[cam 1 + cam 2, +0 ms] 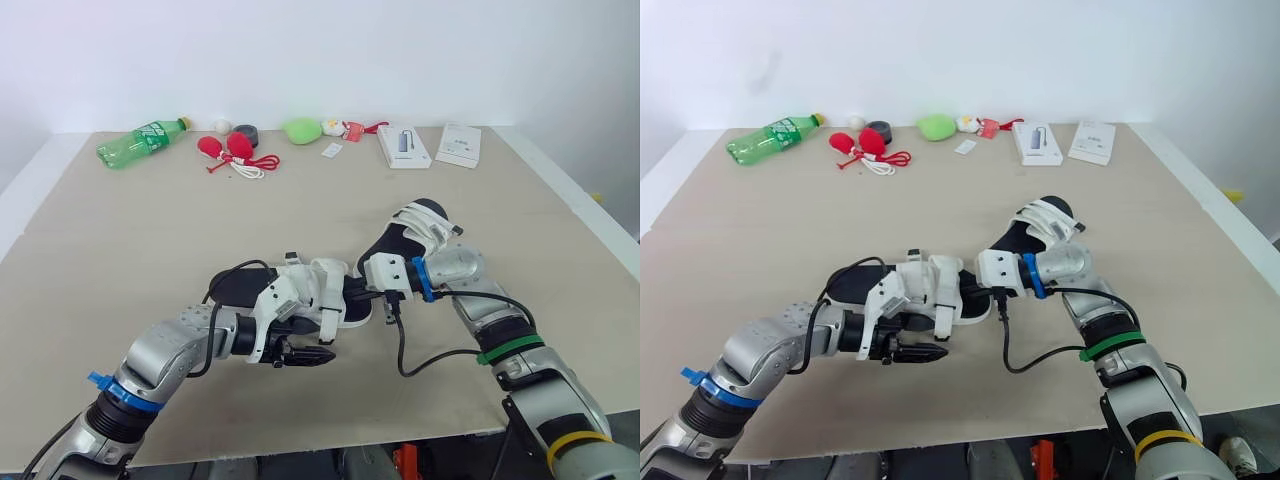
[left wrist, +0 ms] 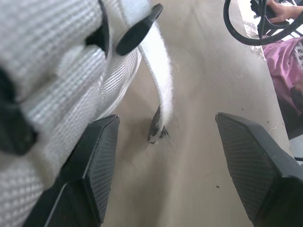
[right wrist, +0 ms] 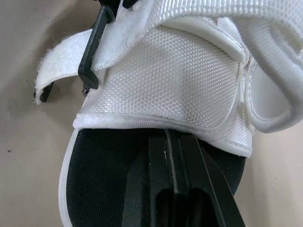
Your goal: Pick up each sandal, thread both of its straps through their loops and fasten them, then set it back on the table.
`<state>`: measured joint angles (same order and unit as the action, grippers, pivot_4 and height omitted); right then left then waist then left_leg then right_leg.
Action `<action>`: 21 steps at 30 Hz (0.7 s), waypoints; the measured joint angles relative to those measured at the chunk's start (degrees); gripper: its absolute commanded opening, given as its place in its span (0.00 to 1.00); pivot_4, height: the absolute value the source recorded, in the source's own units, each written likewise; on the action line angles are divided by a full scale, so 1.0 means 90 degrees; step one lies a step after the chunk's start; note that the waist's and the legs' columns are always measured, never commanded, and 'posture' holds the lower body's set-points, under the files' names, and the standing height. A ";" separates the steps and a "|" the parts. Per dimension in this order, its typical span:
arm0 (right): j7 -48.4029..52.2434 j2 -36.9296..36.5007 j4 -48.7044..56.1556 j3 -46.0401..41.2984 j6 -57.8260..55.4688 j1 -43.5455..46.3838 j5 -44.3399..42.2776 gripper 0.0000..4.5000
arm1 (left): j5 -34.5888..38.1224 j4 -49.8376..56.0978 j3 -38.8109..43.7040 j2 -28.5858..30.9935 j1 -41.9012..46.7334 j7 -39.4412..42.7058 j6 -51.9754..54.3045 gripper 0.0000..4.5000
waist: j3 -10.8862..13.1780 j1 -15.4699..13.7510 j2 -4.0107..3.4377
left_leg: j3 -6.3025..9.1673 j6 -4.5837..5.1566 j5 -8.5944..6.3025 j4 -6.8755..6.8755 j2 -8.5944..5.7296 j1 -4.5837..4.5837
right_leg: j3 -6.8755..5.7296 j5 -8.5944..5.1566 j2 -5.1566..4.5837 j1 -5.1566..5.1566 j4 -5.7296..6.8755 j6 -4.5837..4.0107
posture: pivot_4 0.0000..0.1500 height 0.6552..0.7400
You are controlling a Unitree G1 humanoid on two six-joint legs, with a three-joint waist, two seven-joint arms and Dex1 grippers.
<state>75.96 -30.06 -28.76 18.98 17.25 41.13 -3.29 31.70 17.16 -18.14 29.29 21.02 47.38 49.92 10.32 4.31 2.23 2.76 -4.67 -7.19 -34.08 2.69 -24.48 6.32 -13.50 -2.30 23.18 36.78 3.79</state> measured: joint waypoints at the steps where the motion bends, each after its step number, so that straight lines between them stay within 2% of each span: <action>1: -0.0001 -0.0002 -0.0002 -0.0025 -0.0016 -0.0005 0.0017 0.00 | -0.0033 -0.0046 0.0000 -0.0063 0.0012 0.0032 -0.0023 0.74 | 0.0000 0.0000 0.0000 | -0.0001 0.0000 0.0000 -0.0006 -0.0007 -0.0003 | 0.0000 -0.0001 -0.0008 0.0000 -0.0003 0.0001 | 1.00 1.00; 2: -0.0001 -0.0004 -0.0001 -0.0032 -0.0020 -0.0007 0.0021 0.00 | -0.0039 -0.0056 0.0000 -0.0080 0.0015 0.0038 -0.0028 0.74 | 0.0000 0.0000 0.0000 | -0.0001 0.0000 0.0000 -0.0010 -0.0008 -0.0005 | 0.0000 -0.0001 -0.0011 -0.0001 -0.0004 0.0001 | 1.00 1.00; 5: -0.0001 -0.0007 0.0021 -0.0073 -0.0043 -0.0035 0.0026 0.00 | -0.0049 -0.0114 0.0006 -0.0222 0.0031 0.0083 -0.0141 0.58 | 0.0000 0.0002 0.0000 | -0.0002 0.0001 0.0000 -0.0031 -0.0010 -0.0021 | 0.0000 -0.0002 -0.0017 -0.0002 -0.0015 0.0003 | 1.00 1.00; 6: -0.0001 -0.0007 0.0021 -0.0073 -0.0043 -0.0035 0.0027 0.00 | -0.0049 -0.0114 0.0006 -0.0223 0.0031 0.0083 -0.0142 0.55 | 0.0000 0.0002 0.0000 | -0.0002 0.0001 0.0001 -0.0031 -0.0010 -0.0021 | 0.0000 -0.0002 -0.0017 -0.0002 -0.0016 0.0003 | 1.00 1.00; 7: 0.0000 -0.0003 0.0046 -0.0073 -0.0044 -0.0043 0.0027 0.00 | -0.0060 -0.0114 0.0003 -0.0279 0.0069 0.0109 -0.0205 0.39 | 0.0000 0.0008 0.0001 | -0.0003 0.0001 0.0001 -0.0029 -0.0009 -0.0021 | 0.0000 -0.0002 -0.0014 -0.0001 -0.0017 0.0003 | 1.00 1.00; 8: 0.0002 0.0000 0.0052 -0.0073 -0.0044 -0.0050 0.0026 0.00 | -0.0066 -0.0114 0.0003 -0.0279 0.0075 0.0124 -0.0237 0.35 | 0.0000 0.0010 0.0000 | -0.0003 0.0002 0.0000 -0.0026 -0.0008 -0.0021 | 0.0000 -0.0002 -0.0012 -0.0001 -0.0017 0.0003 | 1.00 1.00; 9: 0.0004 0.0000 0.0058 -0.0073 -0.0044 -0.0066 0.0026 0.00 | -0.0089 -0.0114 0.0002 -0.0279 0.0077 0.0155 -0.0272 0.27 | 0.0000 0.0011 0.0000 | -0.0002 0.0003 0.0000 -0.0021 -0.0007 -0.0020 | 0.0000 -0.0002 -0.0011 0.0000 -0.0018 0.0003 | 1.00 1.00; 10: 0.0022 0.0001 0.0095 -0.0072 -0.0043 -0.0078 0.0026 0.00 | -0.0148 -0.0115 0.0001 -0.0288 0.0077 0.0189 -0.0319 0.15 | 0.0000 0.0011 0.0000 | 0.0002 0.0005 0.0001 -0.0007 -0.0003 -0.0019 | -0.0002 -0.0001 -0.0002 0.0002 -0.0017 0.0004 | 1.00 1.00; 12: 0.0029 0.0002 0.0106 -0.0072 -0.0043 -0.0081 0.0026 0.00 | -0.0161 -0.0116 0.0001 -0.0288 0.0077 0.0193 -0.0350 0.03 | 0.0000 0.0009 0.0000 | 0.0004 0.0007 0.0001 0.0001 -0.0003 -0.0018 | -0.0003 0.0000 0.0000 0.0002 -0.0017 0.0005 | 1.00 1.00; 17: 0.0038 0.0008 0.0142 -0.0072 -0.0047 -0.0087 0.0025 0.00 | -0.0282 -0.0119 -0.0007 -0.0219 0.0073 0.0299 -0.0551 0.03 | 0.0000 0.0008 0.0000 | 0.0008 0.0014 0.0006 0.0014 -0.0002 -0.0018 | -0.0004 0.0001 0.0003 0.0004 -0.0017 0.0010 | 1.00 1.00; 21: 0.0035 0.0032 0.0192 -0.0063 -0.0062 -0.0102 0.0023 0.00 | -0.0278 0.0201 0.0001 0.0248 -0.0214 0.0662 -0.0753 0.03 | 0.0000 0.0011 0.0000 | 0.0006 0.0017 0.0003 0.0023 0.0000 -0.0017 | -0.0004 0.0000 0.0002 0.0008 -0.0017 0.0011 | 1.00 1.00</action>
<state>76.28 -29.77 -27.03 18.41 16.69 40.21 -3.08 29.20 18.97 -18.14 31.52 19.09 53.33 43.14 10.32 4.41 2.23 2.82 -4.52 -7.16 -33.87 2.69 -24.64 6.28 -13.50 -2.28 23.25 36.63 3.89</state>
